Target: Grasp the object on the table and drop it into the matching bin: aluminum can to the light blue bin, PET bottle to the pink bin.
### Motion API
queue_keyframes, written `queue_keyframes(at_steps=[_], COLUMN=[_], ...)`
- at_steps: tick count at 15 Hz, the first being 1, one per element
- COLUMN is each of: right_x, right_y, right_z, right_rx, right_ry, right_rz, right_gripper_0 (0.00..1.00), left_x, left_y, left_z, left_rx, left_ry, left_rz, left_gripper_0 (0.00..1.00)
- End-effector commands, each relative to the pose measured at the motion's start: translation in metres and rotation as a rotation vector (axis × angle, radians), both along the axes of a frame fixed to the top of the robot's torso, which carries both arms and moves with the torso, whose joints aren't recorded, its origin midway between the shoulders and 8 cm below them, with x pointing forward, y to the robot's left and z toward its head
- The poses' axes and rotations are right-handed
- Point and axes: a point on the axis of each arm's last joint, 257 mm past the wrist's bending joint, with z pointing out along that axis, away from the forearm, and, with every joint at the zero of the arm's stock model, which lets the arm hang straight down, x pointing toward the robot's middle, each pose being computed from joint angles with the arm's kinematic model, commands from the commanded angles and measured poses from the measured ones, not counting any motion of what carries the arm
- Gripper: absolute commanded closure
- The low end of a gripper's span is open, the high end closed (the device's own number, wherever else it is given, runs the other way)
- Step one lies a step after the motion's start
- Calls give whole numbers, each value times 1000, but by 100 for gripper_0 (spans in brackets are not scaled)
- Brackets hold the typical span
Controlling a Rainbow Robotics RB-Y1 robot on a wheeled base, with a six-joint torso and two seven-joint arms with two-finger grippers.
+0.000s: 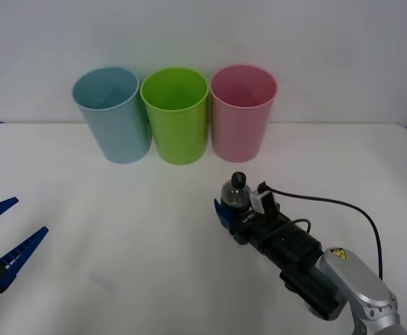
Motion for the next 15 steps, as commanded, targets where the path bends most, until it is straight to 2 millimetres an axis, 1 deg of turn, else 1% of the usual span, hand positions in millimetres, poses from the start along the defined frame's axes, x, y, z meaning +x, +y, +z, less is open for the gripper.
queue_keyframes(at_steps=[1, 4, 7, 10, 12, 15], right_x=[0, -2, -2, -1, 2, 3], right_y=[1, 4, 4, 5, 1, -5], right_z=[1, 2, 9, 32, 45, 70], right_rx=[1, 5, 18, 53, 63, 75], right_ry=[-2, -4, -17, -49, -70, -108], right_rz=[2, 13, 26, 37, 33, 43], right_gripper_0=[100, 100, 100, 100, 100, 100], left_x=[0, 0, 0, 0, 0, 0], left_y=[0, 0, 0, 0, 0, 0], left_z=[0, 0, 0, 0, 0, 0], left_rx=[0, 0, 0, 0, 0, 0], left_ry=[0, 0, 0, 0, 0, 0], left_rz=[0, 0, 0, 0, 0, 0], left_gripper_0=[0, 0, 0, 0, 0, 0])
